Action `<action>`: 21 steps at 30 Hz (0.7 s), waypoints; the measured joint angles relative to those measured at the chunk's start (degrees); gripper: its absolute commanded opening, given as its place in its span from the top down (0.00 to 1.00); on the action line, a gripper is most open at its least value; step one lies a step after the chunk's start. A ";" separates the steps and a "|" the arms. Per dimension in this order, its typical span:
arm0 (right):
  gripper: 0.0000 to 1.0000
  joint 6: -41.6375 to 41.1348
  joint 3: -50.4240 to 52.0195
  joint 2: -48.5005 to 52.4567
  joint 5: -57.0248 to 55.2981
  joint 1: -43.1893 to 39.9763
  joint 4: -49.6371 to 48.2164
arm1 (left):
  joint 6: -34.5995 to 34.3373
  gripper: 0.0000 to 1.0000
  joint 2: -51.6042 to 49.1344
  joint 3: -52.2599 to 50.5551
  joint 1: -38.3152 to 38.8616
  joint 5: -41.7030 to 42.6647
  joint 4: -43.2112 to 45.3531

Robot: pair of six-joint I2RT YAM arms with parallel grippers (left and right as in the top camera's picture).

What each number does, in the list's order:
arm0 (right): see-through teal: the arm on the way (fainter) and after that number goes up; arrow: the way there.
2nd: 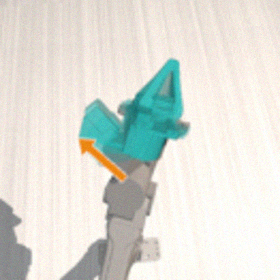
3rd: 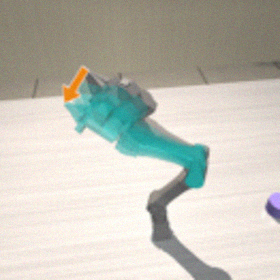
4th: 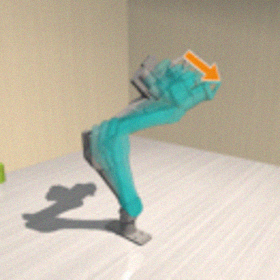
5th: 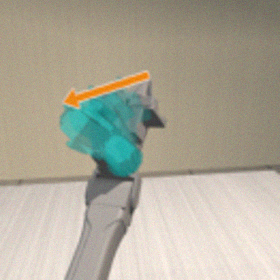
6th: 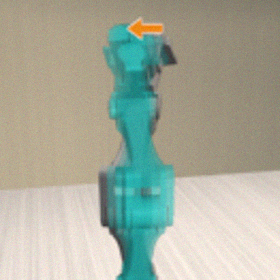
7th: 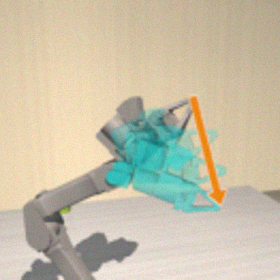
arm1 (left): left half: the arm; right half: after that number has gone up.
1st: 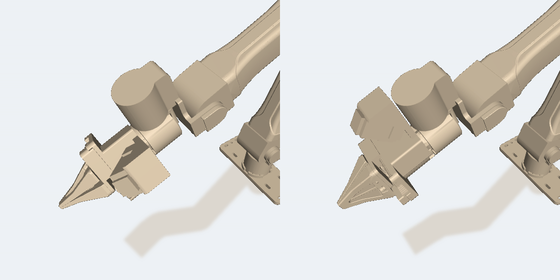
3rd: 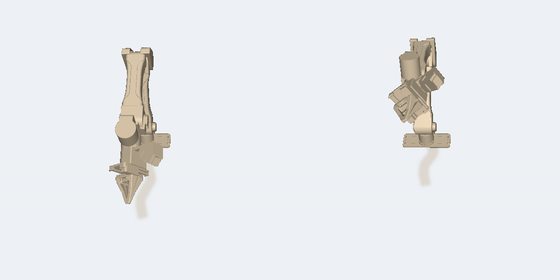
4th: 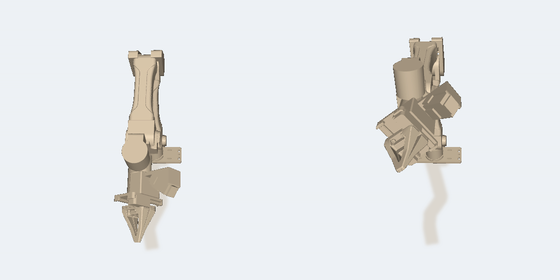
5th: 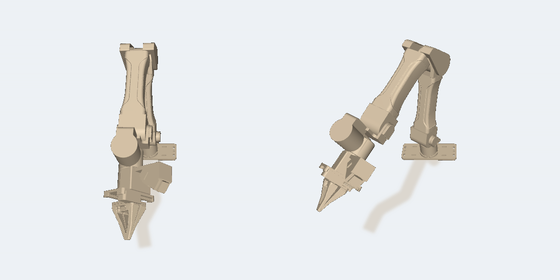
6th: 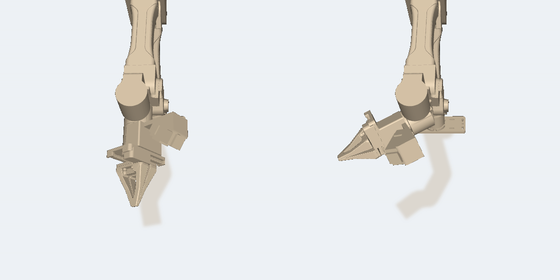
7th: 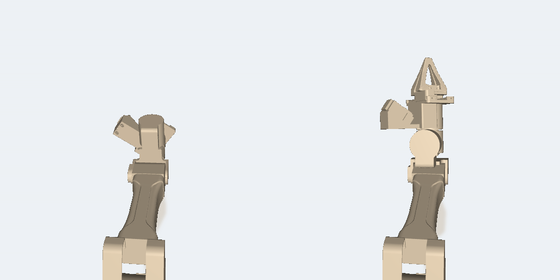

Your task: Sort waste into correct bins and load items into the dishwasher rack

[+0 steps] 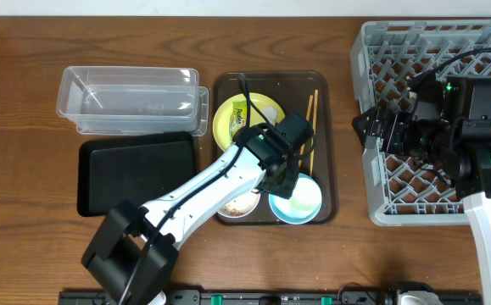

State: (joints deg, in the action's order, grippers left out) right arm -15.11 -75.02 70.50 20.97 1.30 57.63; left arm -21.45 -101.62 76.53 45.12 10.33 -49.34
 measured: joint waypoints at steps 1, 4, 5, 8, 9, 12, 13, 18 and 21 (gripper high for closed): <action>0.01 0.00 0.00 0.00 0.02 0.00 -0.04 | 0.07 0.65 -0.31 0.00 0.07 0.37 0.11; 0.01 0.00 0.00 0.00 0.00 0.00 -0.04 | 0.04 0.66 -1.05 0.00 0.33 1.79 0.35; 0.01 0.00 0.00 0.00 0.00 0.00 -0.04 | 0.02 0.65 -1.09 0.00 0.33 2.38 0.33; 0.01 0.00 0.00 0.00 0.00 0.00 -0.02 | 0.02 0.63 -1.07 0.00 0.33 4.17 0.33; 0.01 0.00 0.00 0.00 0.00 0.00 -0.02 | 0.02 0.58 -1.07 0.00 0.33 4.66 0.33; 0.01 0.00 0.00 0.00 0.00 0.00 -0.04 | 0.09 0.51 -0.90 0.00 0.33 5.49 0.37; 0.01 0.00 0.00 0.00 0.02 0.00 -0.07 | -0.09 0.51 -0.81 0.00 0.33 5.73 0.39; 0.01 0.00 0.00 0.00 0.02 0.00 -0.04 | -0.20 0.51 -0.68 0.00 0.57 5.92 0.59; 0.01 0.00 0.00 0.00 0.02 0.00 -0.07 | -0.22 0.54 -0.68 0.00 1.46 5.51 1.05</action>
State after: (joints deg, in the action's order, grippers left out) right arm -15.11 -75.02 70.50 20.99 1.30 57.56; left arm -21.67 -102.30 76.53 46.59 15.84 -48.29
